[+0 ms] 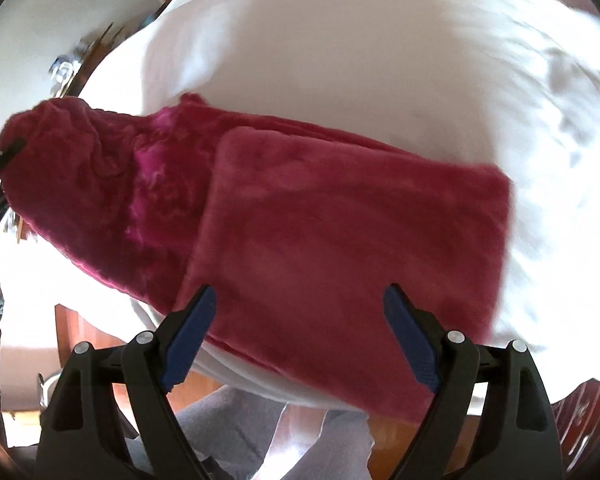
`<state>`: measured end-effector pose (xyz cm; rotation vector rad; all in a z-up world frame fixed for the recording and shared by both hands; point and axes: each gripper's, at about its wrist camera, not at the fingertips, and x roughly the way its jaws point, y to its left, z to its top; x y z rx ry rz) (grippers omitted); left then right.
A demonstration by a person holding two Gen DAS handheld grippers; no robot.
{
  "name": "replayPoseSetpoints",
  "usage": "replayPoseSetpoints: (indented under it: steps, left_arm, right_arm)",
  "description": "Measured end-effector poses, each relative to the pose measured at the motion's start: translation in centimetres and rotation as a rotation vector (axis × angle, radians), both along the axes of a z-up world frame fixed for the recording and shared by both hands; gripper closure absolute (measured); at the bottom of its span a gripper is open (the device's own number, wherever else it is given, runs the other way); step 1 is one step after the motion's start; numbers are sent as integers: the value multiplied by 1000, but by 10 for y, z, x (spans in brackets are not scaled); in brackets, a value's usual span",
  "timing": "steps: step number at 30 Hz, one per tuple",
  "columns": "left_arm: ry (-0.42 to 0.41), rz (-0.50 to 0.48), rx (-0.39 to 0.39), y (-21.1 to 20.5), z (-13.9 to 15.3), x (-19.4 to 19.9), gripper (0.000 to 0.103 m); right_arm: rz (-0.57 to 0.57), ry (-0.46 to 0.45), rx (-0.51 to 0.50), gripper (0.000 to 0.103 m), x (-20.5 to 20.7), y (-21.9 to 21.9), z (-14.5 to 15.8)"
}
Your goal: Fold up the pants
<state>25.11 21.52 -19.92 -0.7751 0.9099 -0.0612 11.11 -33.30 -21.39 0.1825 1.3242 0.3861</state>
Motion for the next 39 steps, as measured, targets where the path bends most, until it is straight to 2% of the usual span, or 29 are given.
replayPoseSetpoints:
  steps: [7, 11, 19, 23, 30, 39]
  left_arm:
    - [-59, -198, 39, -121, 35, -2, 79]
    - [-70, -326, 80, -184, 45, -9, 79]
    - [-75, -615, 182, -313, 42, -32, 79]
    - [-59, -726, 216, -353, 27, -43, 79]
    - [-18, -890, 359, -419, -19, -67, 79]
    - [48, -974, 486, -456, -74, -89, 77]
  right_arm:
    - [-134, 11, 54, 16, -27, -80, -2]
    - [-182, 5, 78, 16, -43, -111, -5]
    - [-254, 8, 132, 16, -63, -155, -10]
    - [-286, 7, 139, 16, -74, -172, -11]
    - [-348, 36, 144, 16, -99, -202, -23]
    - [-386, 74, 129, 16, -113, -215, -35]
